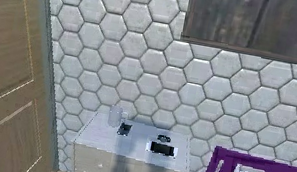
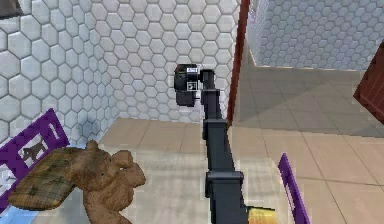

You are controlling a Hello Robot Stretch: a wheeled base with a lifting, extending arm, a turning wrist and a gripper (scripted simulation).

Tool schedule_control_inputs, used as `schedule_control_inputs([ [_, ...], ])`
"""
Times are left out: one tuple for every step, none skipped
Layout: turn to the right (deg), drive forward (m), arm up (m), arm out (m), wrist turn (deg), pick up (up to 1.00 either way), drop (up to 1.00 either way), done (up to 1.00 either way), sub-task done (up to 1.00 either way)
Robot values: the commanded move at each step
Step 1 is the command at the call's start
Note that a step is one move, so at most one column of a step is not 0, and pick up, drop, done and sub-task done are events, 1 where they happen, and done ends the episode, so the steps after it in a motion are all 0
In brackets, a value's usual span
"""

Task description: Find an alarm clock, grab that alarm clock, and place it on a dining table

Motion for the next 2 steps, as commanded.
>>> schedule_control_inputs([
  [0.0,0.0,0.12,0.0,0.0,0.0,0.0,0.0,0.0],
  [0.0,0.0,0.0,0.0,-45.0,0.0,0.0,0.0,0.0],
])
